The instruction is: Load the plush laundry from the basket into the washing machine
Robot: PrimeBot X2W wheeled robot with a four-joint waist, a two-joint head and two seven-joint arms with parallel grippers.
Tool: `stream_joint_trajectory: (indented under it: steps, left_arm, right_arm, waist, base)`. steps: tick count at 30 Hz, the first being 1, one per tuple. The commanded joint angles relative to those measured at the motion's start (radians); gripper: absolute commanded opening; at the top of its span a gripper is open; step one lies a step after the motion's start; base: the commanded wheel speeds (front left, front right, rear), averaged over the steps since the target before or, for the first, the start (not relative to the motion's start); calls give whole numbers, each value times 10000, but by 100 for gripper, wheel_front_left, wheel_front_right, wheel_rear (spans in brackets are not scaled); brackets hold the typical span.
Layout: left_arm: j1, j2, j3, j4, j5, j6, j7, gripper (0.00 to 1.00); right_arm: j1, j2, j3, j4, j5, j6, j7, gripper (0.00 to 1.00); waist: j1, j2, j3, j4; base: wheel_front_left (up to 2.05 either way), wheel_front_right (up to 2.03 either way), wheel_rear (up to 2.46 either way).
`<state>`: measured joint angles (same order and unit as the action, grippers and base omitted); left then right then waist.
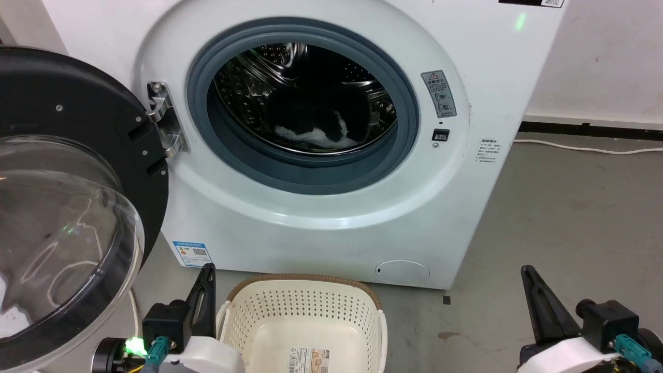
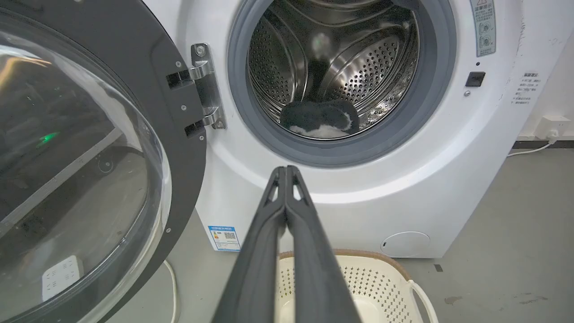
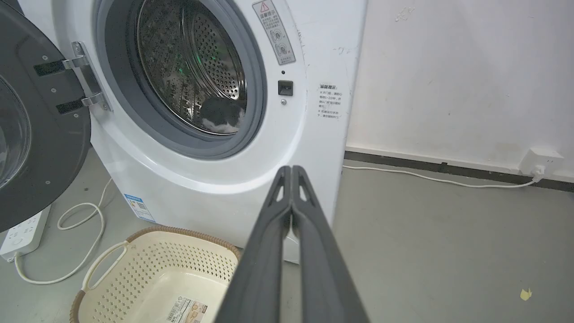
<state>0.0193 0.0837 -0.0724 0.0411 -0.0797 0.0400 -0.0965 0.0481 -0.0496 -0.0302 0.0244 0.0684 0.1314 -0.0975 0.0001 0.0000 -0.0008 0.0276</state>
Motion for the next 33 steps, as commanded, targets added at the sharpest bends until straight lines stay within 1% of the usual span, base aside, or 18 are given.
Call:
stream_joint_trajectory:
  steps: [1,33]
  left_arm:
    - [-122,-25,80,-59,127,-55,54,0]
    - [-173,-247,541,-311,607,-302,707,0]
  right_arm:
    - [-205,-4,19,-67,-116,-5,59,0]
    - [-403,-6,222,-194,-523,-7,715,0]
  waist:
    - [0,0,0,-8]
    - [0,0,6,-200]
  base:
    - [0,0,0]
    - [0,0,0]
